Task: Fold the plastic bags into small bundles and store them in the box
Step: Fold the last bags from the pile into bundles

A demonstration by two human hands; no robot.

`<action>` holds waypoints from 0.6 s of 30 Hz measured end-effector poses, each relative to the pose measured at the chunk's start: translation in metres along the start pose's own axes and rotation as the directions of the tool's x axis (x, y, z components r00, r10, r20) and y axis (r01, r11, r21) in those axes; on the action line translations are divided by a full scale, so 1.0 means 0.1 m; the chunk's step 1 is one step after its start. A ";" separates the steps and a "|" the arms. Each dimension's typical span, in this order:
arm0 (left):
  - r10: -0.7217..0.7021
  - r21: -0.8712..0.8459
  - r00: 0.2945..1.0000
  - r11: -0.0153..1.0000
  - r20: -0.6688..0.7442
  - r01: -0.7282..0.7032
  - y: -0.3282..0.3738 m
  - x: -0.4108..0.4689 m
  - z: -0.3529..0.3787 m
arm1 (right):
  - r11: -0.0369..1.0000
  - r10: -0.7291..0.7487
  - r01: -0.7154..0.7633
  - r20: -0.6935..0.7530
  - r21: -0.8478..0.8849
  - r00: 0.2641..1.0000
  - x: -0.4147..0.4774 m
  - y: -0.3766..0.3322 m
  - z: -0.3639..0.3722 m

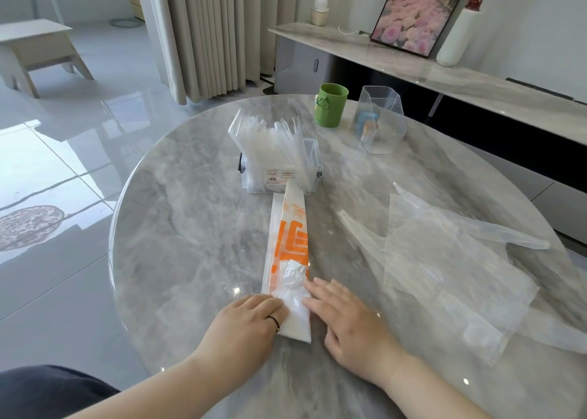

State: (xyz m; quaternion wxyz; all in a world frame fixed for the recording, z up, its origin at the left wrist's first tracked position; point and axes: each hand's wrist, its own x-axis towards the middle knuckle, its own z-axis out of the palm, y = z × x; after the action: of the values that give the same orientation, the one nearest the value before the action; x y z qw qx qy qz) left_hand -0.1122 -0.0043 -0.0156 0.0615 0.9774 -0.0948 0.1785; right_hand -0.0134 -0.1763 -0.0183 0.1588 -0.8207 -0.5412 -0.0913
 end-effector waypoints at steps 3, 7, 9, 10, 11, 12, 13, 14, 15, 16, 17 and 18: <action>0.009 -0.034 1.000 0.999 0.029 -0.008 -0.02 0.04 -0.02 | 1.000 -0.003 0.003 0.036 0.005 0.999 0.07 -0.03 0.03; 0.027 -0.104 0.999 0.994 0.034 -0.024 -0.07 0.08 -0.11 | 1.000 -0.013 0.015 0.080 -0.024 0.997 0.21 -0.04 0.08; 0.016 -0.131 1.000 0.991 0.012 -0.015 -0.09 0.11 -0.18 | 0.999 -0.016 0.014 0.067 0.036 0.998 0.26 -0.04 0.13; 0.015 -0.145 1.000 0.989 -0.006 -0.016 -0.10 0.12 -0.22 | 0.998 -0.015 0.012 0.052 0.066 0.999 0.28 -0.05 0.14; 0.019 -0.163 0.999 0.986 -0.031 -0.024 -0.10 0.12 -0.25 | 0.995 -0.009 0.005 0.041 0.096 0.999 0.30 -0.06 0.15; 0.021 -0.180 0.999 0.983 -0.046 -0.029 -0.09 0.13 -0.27 | 0.991 -0.001 -0.002 0.026 0.137 1.000 0.32 -0.07 0.16; 0.016 -0.203 0.999 0.979 -0.041 -0.024 -0.09 0.14 -0.29 | 0.979 0.019 -0.021 0.011 0.202 1.000 0.33 -0.07 0.18; -0.005 -0.232 1.000 0.973 -0.020 0.000 -0.08 0.15 -0.32 | 0.961 0.057 -0.053 -0.004 0.273 0.998 0.34 -0.08 0.19; -0.031 -0.251 1.000 0.968 0.002 0.030 -0.08 0.14 -0.33 | 0.934 0.110 -0.101 -0.007 0.342 0.994 0.34 -0.09 0.20; -0.053 -0.272 0.998 0.961 0.015 0.055 -0.08 0.12 -0.33 | 0.899 0.168 -0.156 0.006 0.409 0.986 0.35 -0.11 0.19; -0.080 -0.334 0.996 0.938 0.043 0.090 -0.08 0.11 -0.34 | 0.858 0.219 -0.206 0.029 0.471 0.975 0.35 -0.13 0.17; -0.120 -0.448 0.989 0.882 0.090 0.147 -0.10 0.11 -0.37 | 0.819 0.254 -0.247 0.059 0.518 0.965 0.34 -0.15 0.15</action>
State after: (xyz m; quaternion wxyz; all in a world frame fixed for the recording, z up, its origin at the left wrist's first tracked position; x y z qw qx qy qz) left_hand -0.1128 0.0094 0.0214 0.2970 0.9452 -0.0681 0.1177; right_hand -0.0137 -0.1361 -0.0187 0.3889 -0.8102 -0.4320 0.0751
